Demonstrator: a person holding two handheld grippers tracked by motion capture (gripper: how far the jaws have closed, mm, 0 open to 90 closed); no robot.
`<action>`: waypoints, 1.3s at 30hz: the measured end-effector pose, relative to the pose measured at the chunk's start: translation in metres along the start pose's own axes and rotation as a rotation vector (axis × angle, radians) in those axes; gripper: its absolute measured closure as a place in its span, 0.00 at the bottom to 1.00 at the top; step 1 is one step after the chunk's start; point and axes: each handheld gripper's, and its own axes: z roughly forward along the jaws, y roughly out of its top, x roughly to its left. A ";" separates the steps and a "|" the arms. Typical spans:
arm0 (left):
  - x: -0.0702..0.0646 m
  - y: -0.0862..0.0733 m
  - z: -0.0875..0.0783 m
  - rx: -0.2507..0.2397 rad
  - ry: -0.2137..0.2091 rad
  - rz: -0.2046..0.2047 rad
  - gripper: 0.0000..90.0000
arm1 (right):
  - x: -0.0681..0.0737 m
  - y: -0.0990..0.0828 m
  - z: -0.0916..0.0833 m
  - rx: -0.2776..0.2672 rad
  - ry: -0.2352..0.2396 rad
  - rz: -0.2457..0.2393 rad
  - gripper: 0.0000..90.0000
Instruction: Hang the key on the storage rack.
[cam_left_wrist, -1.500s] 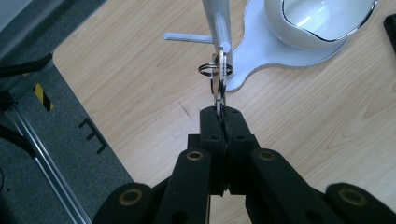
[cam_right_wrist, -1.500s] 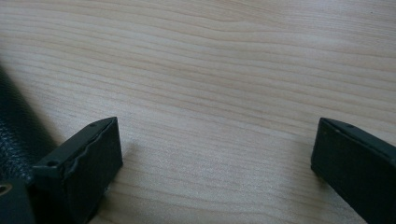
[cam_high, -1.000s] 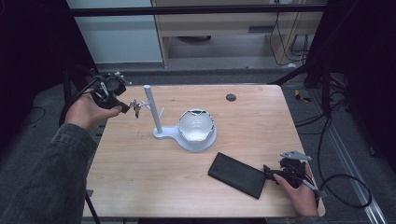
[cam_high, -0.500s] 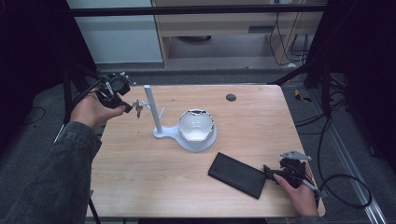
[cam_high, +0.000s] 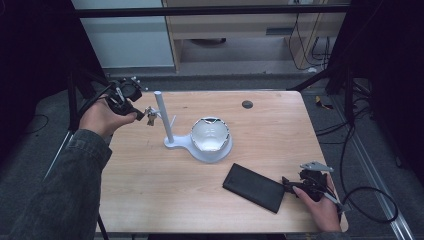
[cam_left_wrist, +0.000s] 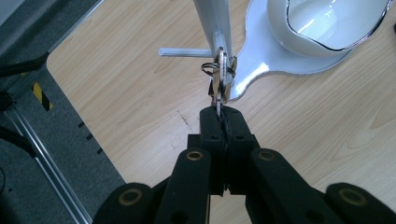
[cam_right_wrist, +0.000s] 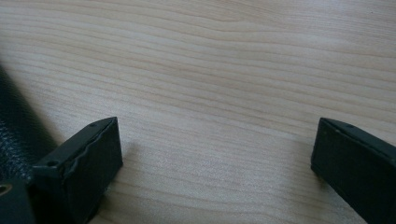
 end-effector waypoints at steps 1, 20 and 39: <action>0.000 0.000 0.001 0.001 -0.001 -0.002 0.98 | 0.000 0.000 0.000 0.000 0.000 0.000 0.02; -0.045 -0.071 0.008 -0.328 0.030 0.005 0.54 | 0.000 0.000 0.000 0.000 0.003 0.004 0.02; -0.137 -0.065 0.093 -0.398 -0.160 0.097 0.43 | 0.000 0.000 -0.001 -0.003 -0.002 0.015 0.04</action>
